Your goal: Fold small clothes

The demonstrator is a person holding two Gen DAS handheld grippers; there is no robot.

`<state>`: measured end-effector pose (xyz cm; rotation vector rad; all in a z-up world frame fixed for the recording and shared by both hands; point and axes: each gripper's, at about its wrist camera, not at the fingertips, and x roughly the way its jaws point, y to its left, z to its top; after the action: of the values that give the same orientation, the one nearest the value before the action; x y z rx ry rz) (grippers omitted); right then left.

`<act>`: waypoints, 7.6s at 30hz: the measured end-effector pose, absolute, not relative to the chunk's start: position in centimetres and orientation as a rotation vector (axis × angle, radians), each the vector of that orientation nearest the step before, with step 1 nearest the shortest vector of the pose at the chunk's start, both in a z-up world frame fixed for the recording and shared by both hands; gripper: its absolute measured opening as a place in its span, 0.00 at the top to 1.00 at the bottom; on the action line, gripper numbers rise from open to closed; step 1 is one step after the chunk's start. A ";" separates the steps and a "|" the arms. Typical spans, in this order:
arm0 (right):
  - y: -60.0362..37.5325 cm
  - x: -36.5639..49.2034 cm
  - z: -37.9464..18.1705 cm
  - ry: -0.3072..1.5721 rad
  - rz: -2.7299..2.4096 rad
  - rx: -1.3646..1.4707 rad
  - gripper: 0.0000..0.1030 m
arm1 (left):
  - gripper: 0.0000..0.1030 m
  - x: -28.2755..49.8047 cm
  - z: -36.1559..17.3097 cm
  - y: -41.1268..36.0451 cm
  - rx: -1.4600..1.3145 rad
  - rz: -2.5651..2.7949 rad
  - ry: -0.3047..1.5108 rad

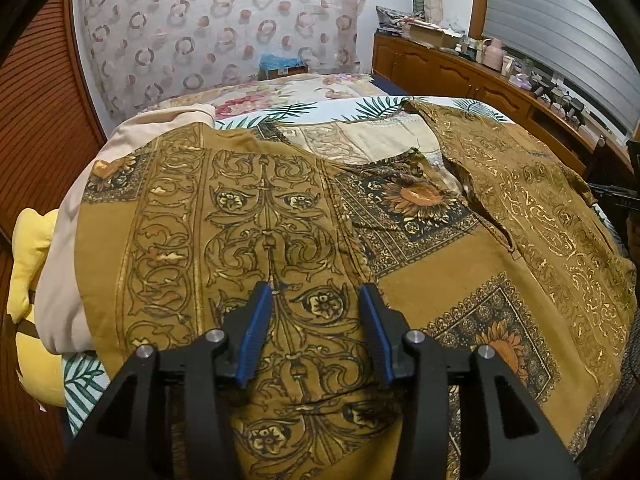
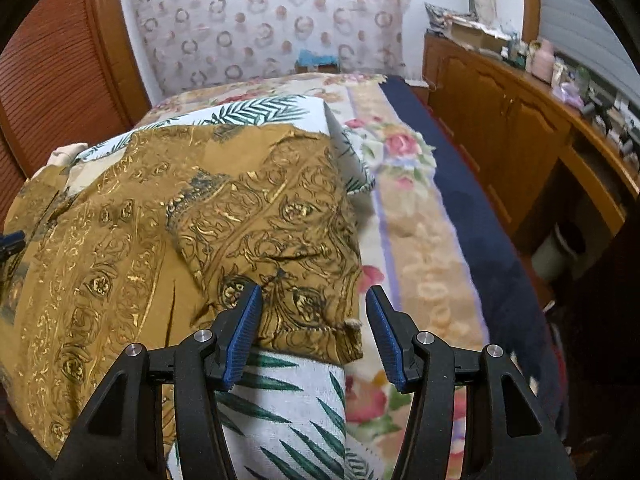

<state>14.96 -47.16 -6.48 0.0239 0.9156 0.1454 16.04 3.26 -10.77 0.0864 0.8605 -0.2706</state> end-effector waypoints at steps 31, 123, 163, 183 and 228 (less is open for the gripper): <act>-34.1 15.1 -2.9 0.782 0.454 -0.094 0.94 | 0.53 15.4 -10.5 3.3 0.046 -0.185 0.842; -37.5 29.2 -7.1 0.897 0.279 -0.110 0.45 | 0.53 21.3 -8.4 15.1 -0.065 0.052 0.791; -35.2 25.3 2.8 0.684 0.490 -0.104 0.99 | 0.98 20.8 1.9 10.3 -0.019 -0.166 0.615; -35.0 34.1 13.1 0.610 0.243 -0.219 1.00 | 0.98 27.3 10.5 11.9 -0.023 -0.046 0.467; -39.8 2.9 4.2 0.744 0.395 -0.073 0.81 | 0.84 -3.3 -0.6 12.5 -0.077 -0.094 0.611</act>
<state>2.90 -39.80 4.20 -0.0729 0.7437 0.3948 -3.32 12.50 -0.57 -0.0768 0.6105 -0.0941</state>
